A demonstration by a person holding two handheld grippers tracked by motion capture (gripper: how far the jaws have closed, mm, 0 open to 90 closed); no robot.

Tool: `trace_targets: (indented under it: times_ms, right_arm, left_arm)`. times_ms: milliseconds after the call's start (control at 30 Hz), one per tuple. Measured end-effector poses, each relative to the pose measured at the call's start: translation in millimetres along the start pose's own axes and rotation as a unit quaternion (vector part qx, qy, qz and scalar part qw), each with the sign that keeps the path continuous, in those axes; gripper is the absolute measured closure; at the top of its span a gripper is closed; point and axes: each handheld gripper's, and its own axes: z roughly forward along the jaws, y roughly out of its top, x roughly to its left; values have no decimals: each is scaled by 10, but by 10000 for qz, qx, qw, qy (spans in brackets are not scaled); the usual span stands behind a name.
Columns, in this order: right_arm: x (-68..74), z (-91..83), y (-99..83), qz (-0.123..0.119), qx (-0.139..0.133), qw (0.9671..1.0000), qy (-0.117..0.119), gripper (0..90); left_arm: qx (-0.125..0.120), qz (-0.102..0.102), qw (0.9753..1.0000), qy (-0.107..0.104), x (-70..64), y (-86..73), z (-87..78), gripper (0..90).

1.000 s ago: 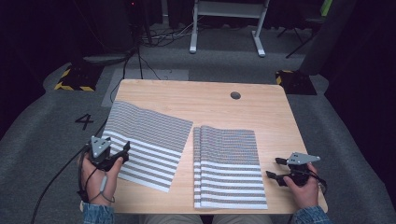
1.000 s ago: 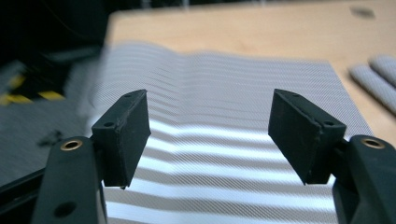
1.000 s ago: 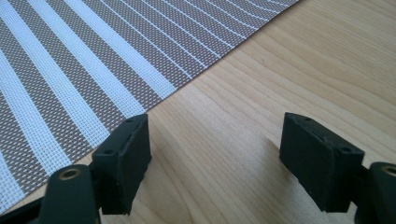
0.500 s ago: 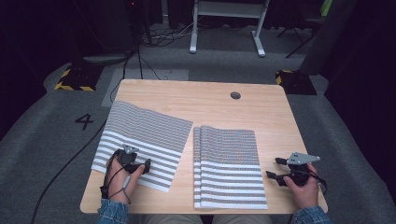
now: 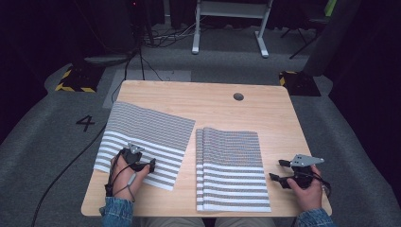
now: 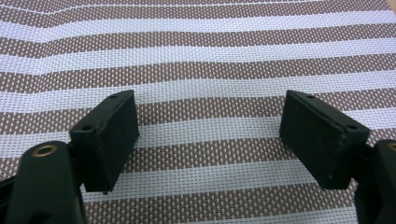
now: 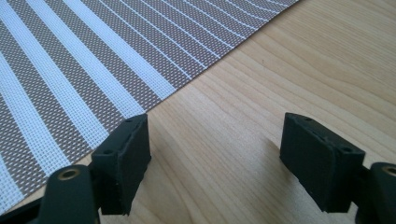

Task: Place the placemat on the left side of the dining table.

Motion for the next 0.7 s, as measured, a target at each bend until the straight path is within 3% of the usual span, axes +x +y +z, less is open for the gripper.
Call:
trace_targets:
  times_ms: [200,300,400,533,700]
  right_arm:
    - [5,9,6,5,5,10000,-28,235]
    - [4,7,7,0,13,10000,-24,235]
    - [6,8,6,4,6,10000,-29,235]
    - [7,8,6,11,12,10000,-29,235]
    - [7,7,6,10,12,10000,-29,235]
  left_arm:
    - [-164,61,9998,-34,33,26,29,295]
    - [-301,60,9995,-79,62,36,49,401]
    - [-534,122,9983,-180,113,26,82,575]
    - [-543,165,9982,-189,126,45,96,657]
    - [-550,238,9979,-227,117,61,105,828]
